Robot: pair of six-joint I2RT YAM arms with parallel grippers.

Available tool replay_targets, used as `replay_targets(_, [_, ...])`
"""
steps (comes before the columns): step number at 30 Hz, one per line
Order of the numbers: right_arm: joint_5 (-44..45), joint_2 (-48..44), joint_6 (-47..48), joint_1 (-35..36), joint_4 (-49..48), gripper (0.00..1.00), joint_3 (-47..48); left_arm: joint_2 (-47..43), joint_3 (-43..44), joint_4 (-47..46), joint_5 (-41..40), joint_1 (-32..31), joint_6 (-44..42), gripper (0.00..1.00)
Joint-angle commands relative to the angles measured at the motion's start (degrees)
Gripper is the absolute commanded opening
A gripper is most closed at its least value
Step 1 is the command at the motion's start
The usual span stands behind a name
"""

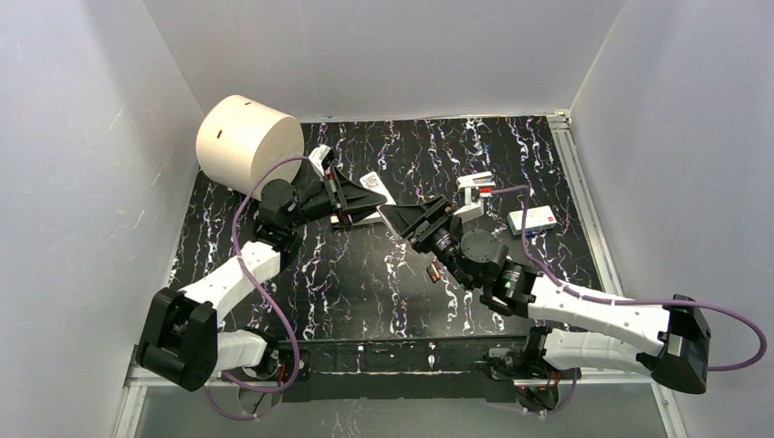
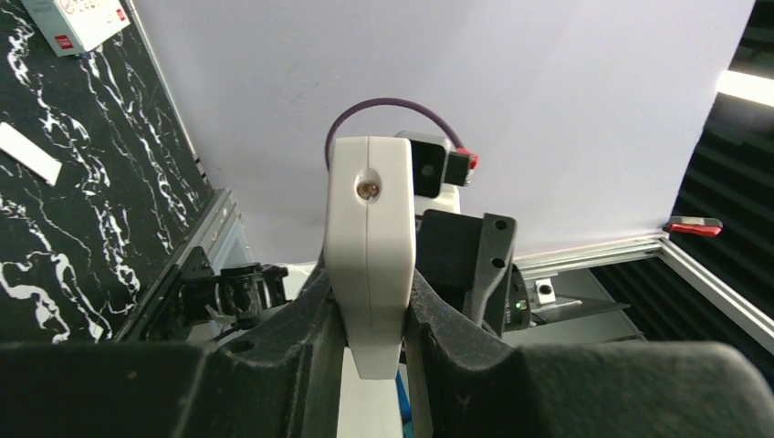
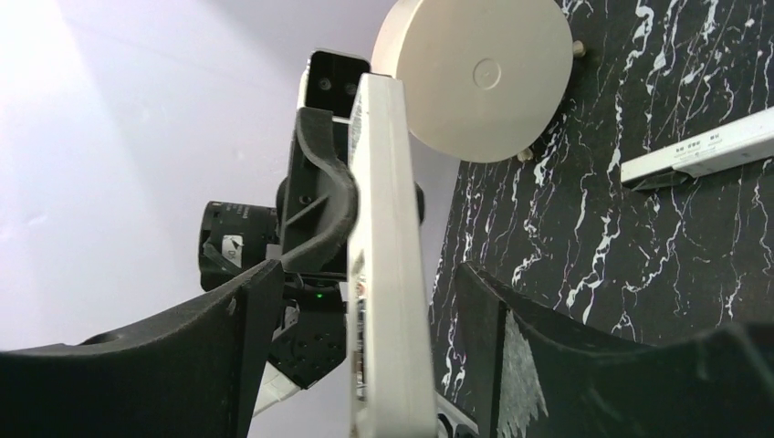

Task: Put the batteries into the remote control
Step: Load the battery into the remote control.

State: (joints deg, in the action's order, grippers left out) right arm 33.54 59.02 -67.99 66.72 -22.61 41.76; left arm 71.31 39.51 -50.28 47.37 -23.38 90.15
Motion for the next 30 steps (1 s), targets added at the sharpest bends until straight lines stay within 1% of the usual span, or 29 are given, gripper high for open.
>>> replay_targets(1, [-3.18, -3.93, 4.90, -1.40, -2.43, 0.76, 0.14, -1.33, 2.54, 0.80, 1.52, 0.00, -4.03, 0.00])
replay_targets(4, [-6.21, -6.48, 6.15, -2.10, -3.08, 0.70, -1.73, -1.11, 3.05, 0.80, 2.15, 0.07, -4.27, 0.00])
replay_targets(6, [-7.79, -7.70, 6.54, -2.12, -4.20, 0.63, -3.22, -1.00, 3.29, 0.80, 2.49, 0.04, -4.37, 0.00])
replay_targets(9, [-9.51, -7.90, 6.71, -2.18, -4.55, 0.55, -4.17, -0.71, 3.51, 0.80, 2.59, 0.09, -4.28, 0.00])
replay_targets(16, [-10.86, -7.04, 7.85, -2.14, -4.96, 0.41, -5.26, -0.82, 3.84, 0.86, 2.53, 0.13, -4.06, 0.00])
replay_targets(20, [-11.15, -6.48, 9.76, -2.18, -3.85, 0.23, -4.66, -0.98, 3.87, 0.79, 2.54, 0.12, -3.84, 0.00])
replay_targets(21, [-11.25, -6.32, 10.14, -2.18, -3.51, 0.20, -4.54, -1.14, 3.88, 0.80, 2.50, 0.08, -3.88, 0.00])
replay_targets(23, [-11.51, -6.18, 10.56, -2.20, -3.61, 0.18, -4.43, -1.32, 4.00, 0.80, 2.54, 0.06, -4.13, 0.00])
replay_targets(25, [-11.26, -6.20, 10.76, -2.16, -3.09, 0.18, -4.20, -1.51, 4.09, 0.81, 2.51, 0.09, -4.61, 0.00])
replay_targets(26, [-11.03, -6.25, 10.79, -2.21, -2.49, 0.21, -3.94, -1.57, 4.09, 0.86, 2.49, 0.09, -4.96, 0.00])
replay_targets(27, [-10.79, -6.34, 10.83, -2.21, -1.54, 0.27, -3.62, -1.73, 4.04, 0.88, 2.53, 0.04, -5.50, 0.00])
replay_targets(30, [-8.91, -7.56, 11.24, -2.24, 2.01, 0.55, -2.44, -2.75, 4.00, 3.52, 2.80, 0.14, -9.92, 0.00])
